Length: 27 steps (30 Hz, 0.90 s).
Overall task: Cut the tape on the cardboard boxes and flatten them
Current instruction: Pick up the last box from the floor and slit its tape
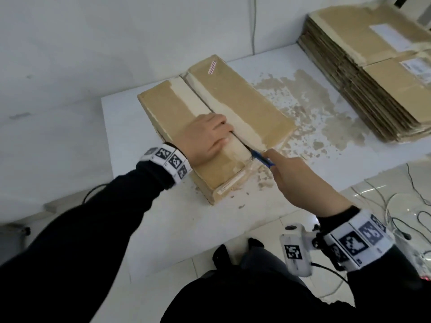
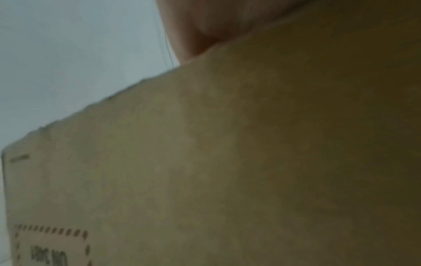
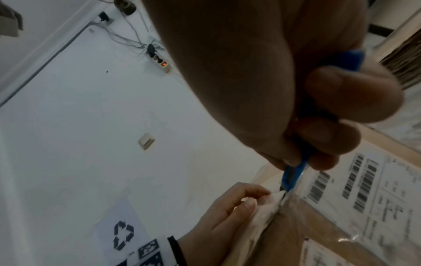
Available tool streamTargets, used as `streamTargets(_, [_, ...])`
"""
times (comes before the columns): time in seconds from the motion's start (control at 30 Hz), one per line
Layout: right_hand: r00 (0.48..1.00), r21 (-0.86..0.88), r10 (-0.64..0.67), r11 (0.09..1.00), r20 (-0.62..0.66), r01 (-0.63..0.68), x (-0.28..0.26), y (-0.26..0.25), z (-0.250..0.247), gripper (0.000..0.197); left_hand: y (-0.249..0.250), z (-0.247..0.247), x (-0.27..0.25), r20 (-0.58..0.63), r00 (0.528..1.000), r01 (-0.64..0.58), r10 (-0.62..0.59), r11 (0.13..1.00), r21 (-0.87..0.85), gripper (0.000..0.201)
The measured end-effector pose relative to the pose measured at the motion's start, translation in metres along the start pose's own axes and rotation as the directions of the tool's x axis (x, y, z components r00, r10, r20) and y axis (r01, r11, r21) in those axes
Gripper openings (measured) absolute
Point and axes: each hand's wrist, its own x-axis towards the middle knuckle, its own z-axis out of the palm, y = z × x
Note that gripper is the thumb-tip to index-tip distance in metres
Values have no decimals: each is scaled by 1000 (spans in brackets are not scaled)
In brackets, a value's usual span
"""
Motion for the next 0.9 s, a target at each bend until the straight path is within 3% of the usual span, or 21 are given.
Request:
streamTargets(0.17, [1000,239,12,971,20,-16,1,8,1,30,-5,-1,6,12,999,-40,41,998,-38,44])
streamTargets(0.27, [998,339,51,939,43,-63,2,10,-1,31,2,0,12,-64,998,-30,29,1000,-4,38])
streamTargets(0.4, [976,606,13,782,218,-146,-9,21,-6,29,-2,2,2,-194,981,-2,3,1000,5,32])
streamTargets(0.5, [959,664,-42,730,281,-163,-20,28,-2,29,-1,-1,-3,-257,966,9,-9,1000,-3,35])
streamTargets(0.57, [984,637,-14,764,175,-102,-21,33,-1,29,0,0,1,-246,969,4,-1,1000,12,36])
streamTargets(0.67, [996,445,-3,895,-89,42,-18,39,-6,32,-3,1,9,-216,976,-6,20,998,65,38])
streamTargets(0.77, [985,304,-82,944,-154,126,-13,39,-5,33,-3,-6,18,-139,988,-39,71,974,224,42])
streamTargets(0.83, [978,269,-125,949,-165,166,-10,37,-2,34,7,-15,26,-20,1000,27,-22,958,287,51])
streamTargets(0.9, [970,236,-149,952,-191,193,-7,39,-1,35,18,-21,30,84,978,158,-192,939,305,53])
